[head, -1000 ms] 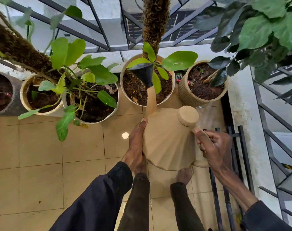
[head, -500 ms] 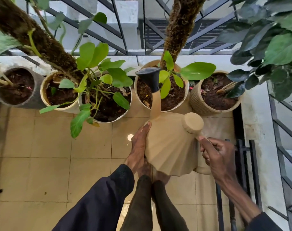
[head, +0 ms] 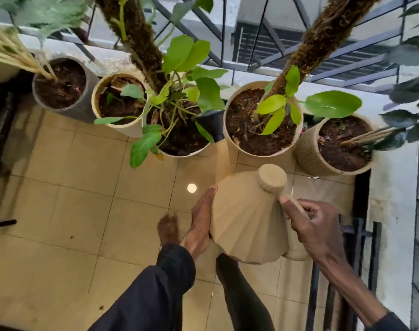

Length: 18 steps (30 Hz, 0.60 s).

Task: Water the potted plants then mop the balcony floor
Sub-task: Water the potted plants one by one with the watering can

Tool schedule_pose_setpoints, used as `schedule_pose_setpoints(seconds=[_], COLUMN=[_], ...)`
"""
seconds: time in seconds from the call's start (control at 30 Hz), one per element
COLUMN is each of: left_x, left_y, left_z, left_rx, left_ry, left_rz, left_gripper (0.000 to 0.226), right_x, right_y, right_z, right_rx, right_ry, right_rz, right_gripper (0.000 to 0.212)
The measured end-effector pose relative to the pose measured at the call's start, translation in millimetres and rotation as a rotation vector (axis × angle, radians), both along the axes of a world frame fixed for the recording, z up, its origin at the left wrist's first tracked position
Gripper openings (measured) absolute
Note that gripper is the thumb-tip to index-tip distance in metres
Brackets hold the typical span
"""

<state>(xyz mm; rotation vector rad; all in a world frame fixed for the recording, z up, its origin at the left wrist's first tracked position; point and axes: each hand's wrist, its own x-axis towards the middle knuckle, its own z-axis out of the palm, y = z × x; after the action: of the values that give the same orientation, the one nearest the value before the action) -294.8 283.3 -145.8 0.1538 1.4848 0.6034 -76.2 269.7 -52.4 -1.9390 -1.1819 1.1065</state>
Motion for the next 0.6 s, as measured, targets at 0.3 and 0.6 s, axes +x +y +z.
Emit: schedule_pose_setpoints(seconds=[0.3, 0.6], left_x=[-53.7, -87.6], left_y=[-1.8, 6.8], left_z=[-12.5, -16.4], left_rx=[-0.072, -0.126], left_ry=[-0.029, -0.113], left_rz=[-0.081, -0.157], left_gripper=[0.076, 0.049], right_x=[-50.8, -85.0], right_y=[19.9, 42.8], right_z=[-6.6, -6.7], right_rx=[-0.143, -0.260], right_ry=[-0.014, -0.084], right_rz=[0.055, 0.082], right_gripper=[0.085, 0.066])
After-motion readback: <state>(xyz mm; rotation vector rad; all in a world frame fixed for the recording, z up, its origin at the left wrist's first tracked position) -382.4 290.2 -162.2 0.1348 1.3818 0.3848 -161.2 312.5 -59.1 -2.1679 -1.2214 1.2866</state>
